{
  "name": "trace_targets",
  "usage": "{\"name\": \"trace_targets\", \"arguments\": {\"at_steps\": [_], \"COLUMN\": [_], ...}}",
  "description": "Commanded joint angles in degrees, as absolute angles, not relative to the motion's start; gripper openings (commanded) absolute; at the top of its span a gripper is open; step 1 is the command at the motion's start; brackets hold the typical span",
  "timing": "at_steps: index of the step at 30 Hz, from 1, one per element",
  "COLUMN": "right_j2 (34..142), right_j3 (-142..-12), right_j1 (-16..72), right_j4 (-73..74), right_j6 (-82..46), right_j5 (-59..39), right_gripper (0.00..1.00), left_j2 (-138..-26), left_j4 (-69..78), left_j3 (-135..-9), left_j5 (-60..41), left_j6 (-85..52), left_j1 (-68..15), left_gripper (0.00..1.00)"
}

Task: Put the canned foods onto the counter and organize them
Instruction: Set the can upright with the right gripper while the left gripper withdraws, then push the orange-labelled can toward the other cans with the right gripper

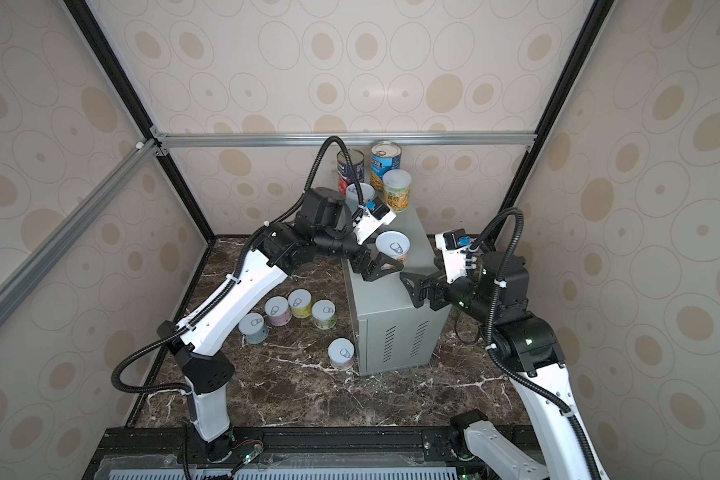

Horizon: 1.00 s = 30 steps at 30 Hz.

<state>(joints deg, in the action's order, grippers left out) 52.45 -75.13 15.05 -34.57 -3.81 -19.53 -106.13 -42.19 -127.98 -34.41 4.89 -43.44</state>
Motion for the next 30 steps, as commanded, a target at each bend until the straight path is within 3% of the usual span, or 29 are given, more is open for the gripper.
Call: {"name": "trace_targets", "arguments": {"at_steps": [1,8,13,26,30], "right_j2": [53.3,55.6,58.6,64.6,65.7], "right_j3": [-74.3,-74.3,-75.3,-76.4,-76.6], "right_j1": [15.3,15.7,20.7,24.4,24.5], "right_j4": [-31.9,-29.1,-26.9,-20.4,-19.0], "right_j6": [-4.8,-5.9,-6.0,-8.1,-8.0], "right_j5": [-20.6,-19.7,-16.4,-7.7,-4.2], "right_gripper": [1.00,1.00,1.00,1.00,0.83], "left_j2": [-98.8,-85.0,-77.2,-68.1,-66.6], "left_j4": [-38.9,-34.8,-32.7,-31.5,-30.7], "left_j3": [-124.7,-109.8,-100.8,-90.0,-87.5], "left_j5": [-33.9,-32.9,-34.7,-36.0,-36.5], "left_j6": [5.0,3.7,2.7,3.1,2.8], "left_j1": [-41.6,-35.3,-29.4,-24.1,-23.2], "left_gripper": [0.98,0.98,0.98,0.98,0.98]}}
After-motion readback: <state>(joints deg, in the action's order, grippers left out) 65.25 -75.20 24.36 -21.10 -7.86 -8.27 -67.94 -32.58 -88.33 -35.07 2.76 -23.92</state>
